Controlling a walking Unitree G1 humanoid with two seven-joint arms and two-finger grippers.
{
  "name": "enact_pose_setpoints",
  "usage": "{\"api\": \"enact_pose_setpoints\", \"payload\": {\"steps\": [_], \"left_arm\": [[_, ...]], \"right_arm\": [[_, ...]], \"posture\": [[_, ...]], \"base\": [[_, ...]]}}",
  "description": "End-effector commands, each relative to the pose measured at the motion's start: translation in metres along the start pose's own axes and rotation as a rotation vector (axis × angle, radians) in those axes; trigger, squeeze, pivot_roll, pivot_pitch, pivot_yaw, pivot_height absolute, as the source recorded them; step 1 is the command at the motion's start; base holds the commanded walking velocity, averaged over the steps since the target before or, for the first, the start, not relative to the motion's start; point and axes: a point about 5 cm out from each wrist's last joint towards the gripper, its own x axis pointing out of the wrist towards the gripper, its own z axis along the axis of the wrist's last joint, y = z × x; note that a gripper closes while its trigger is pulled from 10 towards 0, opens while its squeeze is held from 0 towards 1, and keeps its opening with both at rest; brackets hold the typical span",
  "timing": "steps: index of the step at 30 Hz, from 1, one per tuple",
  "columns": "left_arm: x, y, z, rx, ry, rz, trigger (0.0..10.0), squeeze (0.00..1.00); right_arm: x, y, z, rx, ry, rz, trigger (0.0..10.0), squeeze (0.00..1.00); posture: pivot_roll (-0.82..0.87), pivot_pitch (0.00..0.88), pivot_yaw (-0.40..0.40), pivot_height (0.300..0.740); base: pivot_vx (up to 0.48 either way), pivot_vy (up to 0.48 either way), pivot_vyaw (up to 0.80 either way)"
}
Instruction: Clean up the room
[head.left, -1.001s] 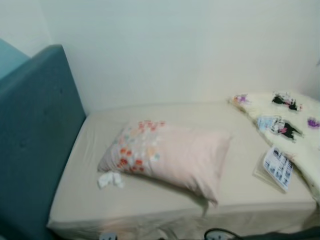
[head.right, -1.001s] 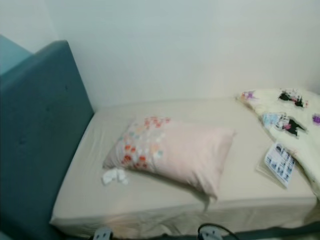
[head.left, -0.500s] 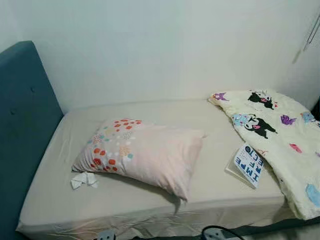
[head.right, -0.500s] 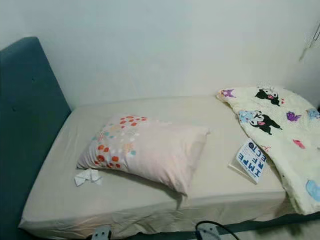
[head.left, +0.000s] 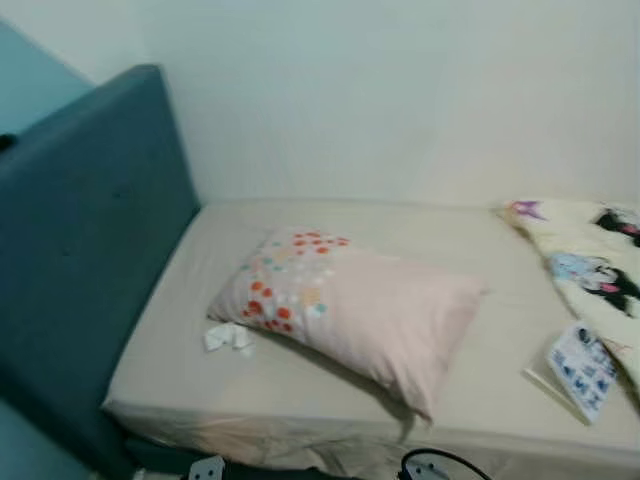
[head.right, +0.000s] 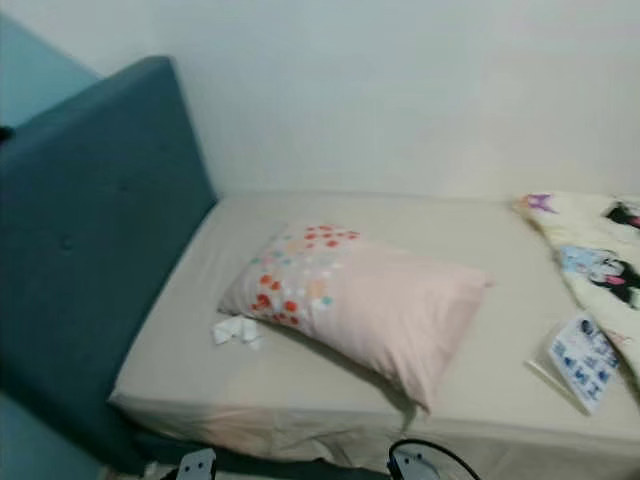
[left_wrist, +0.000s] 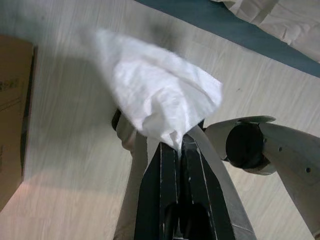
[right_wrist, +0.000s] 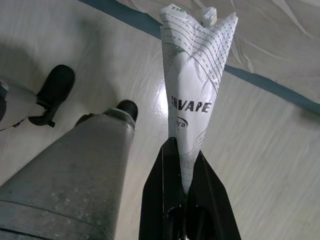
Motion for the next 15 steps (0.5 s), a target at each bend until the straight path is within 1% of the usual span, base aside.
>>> {"api": "enact_pose_setpoints", "payload": {"steps": [1, 3, 4, 7, 15], "left_arm": [[-0.0001, 0.0018, 0.0008, 0.005, 0.001, 0.009, 10.0, 0.0], [-0.0001, 0.0018, 0.0008, 0.005, 0.001, 0.009, 10.0, 0.0], [-0.0002, 0.0022, 0.0006, 0.008, 0.003, 0.01, 10.0, 0.0], [-0.0003, 0.0026, 0.0003, 0.011, 0.006, 0.009, 10.0, 0.0], [-0.0001, 0.003, 0.0032, 0.013, 0.0, 0.008, 10.0, 0.0]], "right_arm": [[0.0001, 0.0044, -0.0018, -0.012, 0.002, 0.002, 10.0, 0.0], [0.0001, 0.0044, -0.0018, -0.012, 0.002, 0.002, 10.0, 0.0], [0.0002, 0.0076, -0.0026, -0.012, 0.003, 0.005, 10.0, 0.0], [0.0003, 0.0093, -0.0027, -0.011, 0.003, 0.009, 10.0, 0.0], [0.0004, 0.0093, -0.0017, -0.012, 0.003, 0.012, 10.0, 0.0]], "posture": [[-0.02, 0.0, -0.047, 0.74], [-0.02, 0.0, -0.047, 0.74], [-0.02, 0.0, -0.044, 0.74], [-0.03, 0.0, -0.042, 0.74], [-0.03, 0.0, -0.045, 0.74]], "base": [[0.0, 0.0, 0.79], [0.0, 0.0, 0.79], [0.0, 0.0, 0.79], [0.0, 0.0, 0.79], [0.0, 0.0, 0.79]]}}
